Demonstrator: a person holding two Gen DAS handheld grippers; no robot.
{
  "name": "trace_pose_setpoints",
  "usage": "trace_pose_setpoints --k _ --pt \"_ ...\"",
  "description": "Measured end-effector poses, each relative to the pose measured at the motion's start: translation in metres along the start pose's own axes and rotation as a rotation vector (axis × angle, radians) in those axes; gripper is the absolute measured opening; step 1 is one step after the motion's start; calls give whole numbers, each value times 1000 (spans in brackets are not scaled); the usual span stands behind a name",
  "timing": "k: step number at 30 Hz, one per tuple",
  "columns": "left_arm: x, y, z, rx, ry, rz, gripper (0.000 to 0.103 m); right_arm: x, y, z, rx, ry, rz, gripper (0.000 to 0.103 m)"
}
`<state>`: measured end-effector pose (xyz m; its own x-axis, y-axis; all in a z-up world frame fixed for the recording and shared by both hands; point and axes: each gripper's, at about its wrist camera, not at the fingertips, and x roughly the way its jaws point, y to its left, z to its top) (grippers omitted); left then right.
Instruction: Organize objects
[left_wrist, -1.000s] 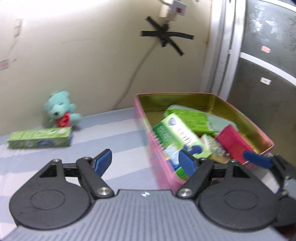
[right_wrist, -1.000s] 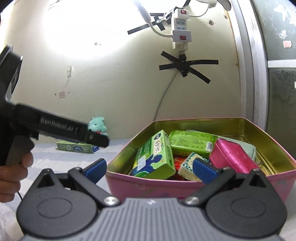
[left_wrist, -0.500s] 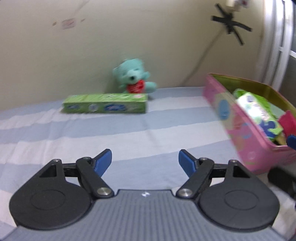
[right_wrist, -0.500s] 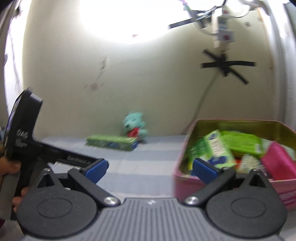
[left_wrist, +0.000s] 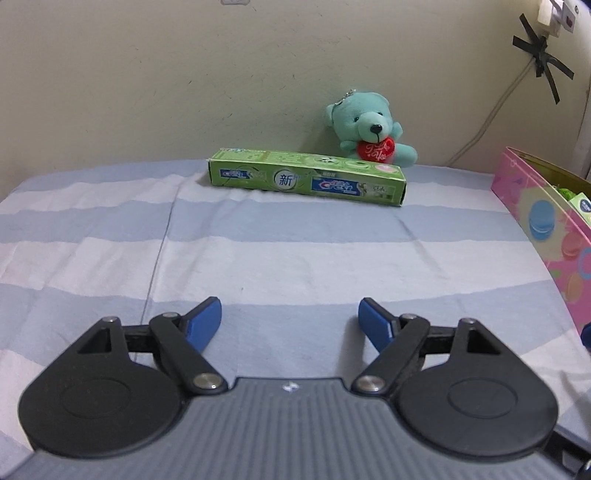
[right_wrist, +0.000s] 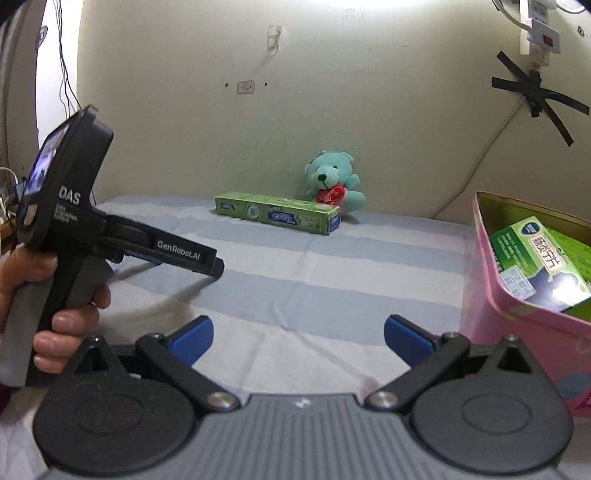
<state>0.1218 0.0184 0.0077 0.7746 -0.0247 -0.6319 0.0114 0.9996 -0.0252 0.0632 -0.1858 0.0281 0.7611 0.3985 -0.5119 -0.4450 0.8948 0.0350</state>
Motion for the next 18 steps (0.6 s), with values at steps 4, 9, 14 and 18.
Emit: trace_pose_setpoints --k 4,9,14,18 --pt "-1 2 -1 -4 -11 -21 86 4 -9 0 58 27 14 102" --pt "-1 9 -2 -41 -11 -54 87 8 -13 0 88 51 22 102" --pt "0 11 -2 -53 -10 -70 88 10 -15 -1 107 64 19 102" --pt "0 14 -1 -61 -9 -80 88 11 -16 -2 120 71 15 102"
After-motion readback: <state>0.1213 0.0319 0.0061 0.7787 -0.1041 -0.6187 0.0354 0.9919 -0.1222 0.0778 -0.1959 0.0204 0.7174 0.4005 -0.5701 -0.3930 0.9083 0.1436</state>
